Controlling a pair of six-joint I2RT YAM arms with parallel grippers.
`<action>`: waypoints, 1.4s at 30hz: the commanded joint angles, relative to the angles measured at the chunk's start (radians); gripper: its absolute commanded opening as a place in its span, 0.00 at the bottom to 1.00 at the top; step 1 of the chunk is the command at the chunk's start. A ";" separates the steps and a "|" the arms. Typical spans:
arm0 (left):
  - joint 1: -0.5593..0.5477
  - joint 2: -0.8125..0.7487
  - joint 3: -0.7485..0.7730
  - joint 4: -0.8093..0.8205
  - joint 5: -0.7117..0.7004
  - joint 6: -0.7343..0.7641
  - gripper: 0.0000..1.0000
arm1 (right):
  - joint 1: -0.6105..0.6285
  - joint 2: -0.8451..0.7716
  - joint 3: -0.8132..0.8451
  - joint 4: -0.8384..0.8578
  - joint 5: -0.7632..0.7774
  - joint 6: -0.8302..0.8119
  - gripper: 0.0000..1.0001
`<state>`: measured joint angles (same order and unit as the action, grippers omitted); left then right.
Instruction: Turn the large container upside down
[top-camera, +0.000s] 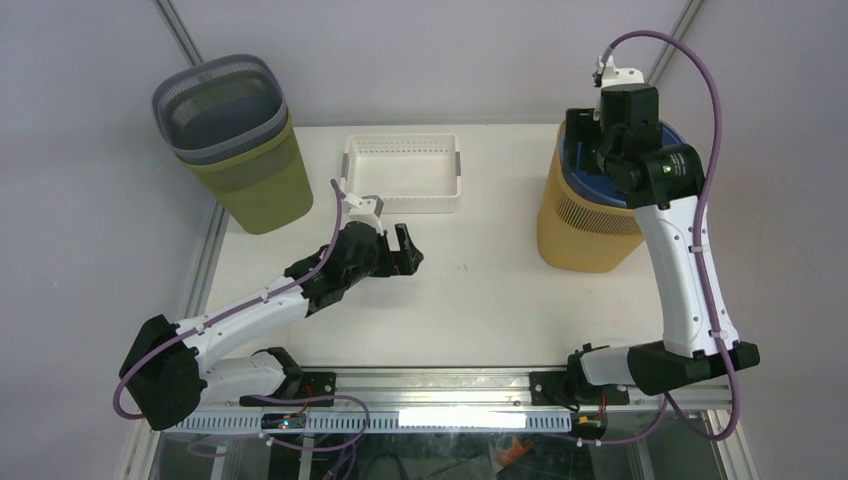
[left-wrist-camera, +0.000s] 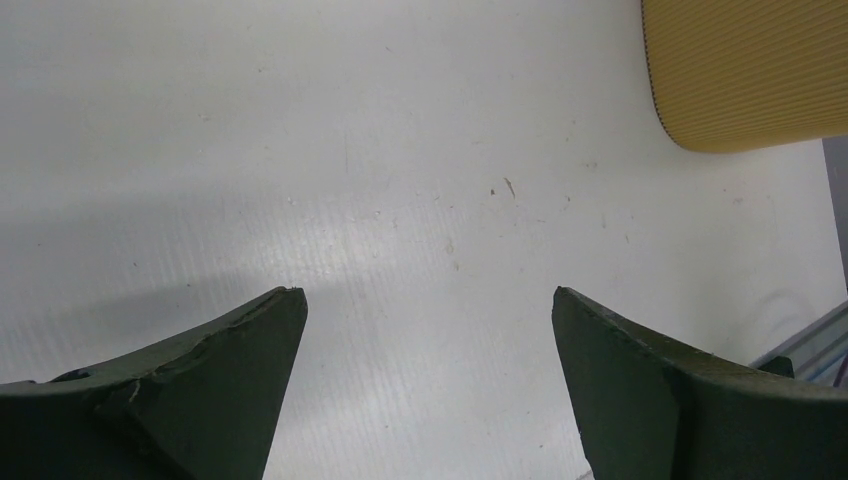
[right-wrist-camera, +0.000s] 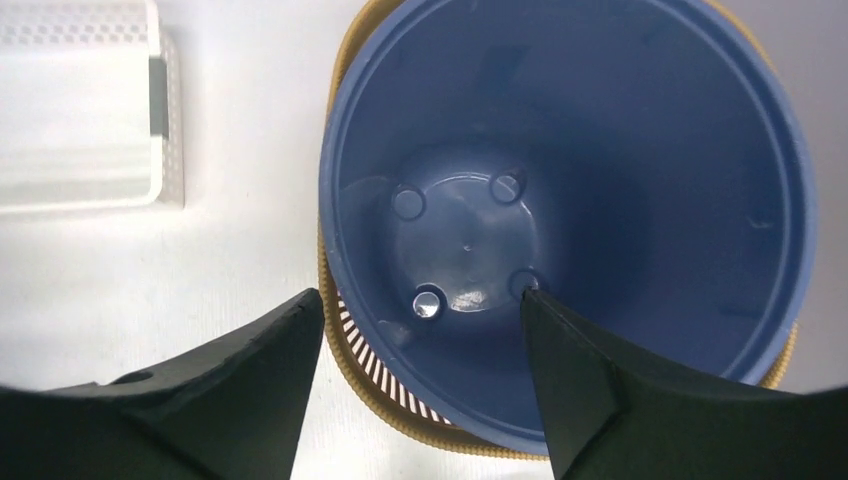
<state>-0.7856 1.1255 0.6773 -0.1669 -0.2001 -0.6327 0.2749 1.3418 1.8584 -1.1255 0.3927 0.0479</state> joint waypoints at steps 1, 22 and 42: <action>-0.001 0.021 0.062 0.037 0.030 0.022 0.99 | -0.026 -0.032 -0.039 -0.002 -0.144 -0.116 0.73; -0.002 -0.035 0.015 0.037 0.027 0.013 0.99 | -0.118 -0.019 -0.093 -0.013 -0.287 -0.160 0.53; -0.002 0.002 0.022 0.047 0.036 0.007 0.99 | -0.118 0.000 -0.142 0.007 -0.288 -0.177 0.18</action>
<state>-0.7856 1.1259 0.6918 -0.1658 -0.1795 -0.6331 0.1623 1.3373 1.6993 -1.1492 0.0883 -0.1204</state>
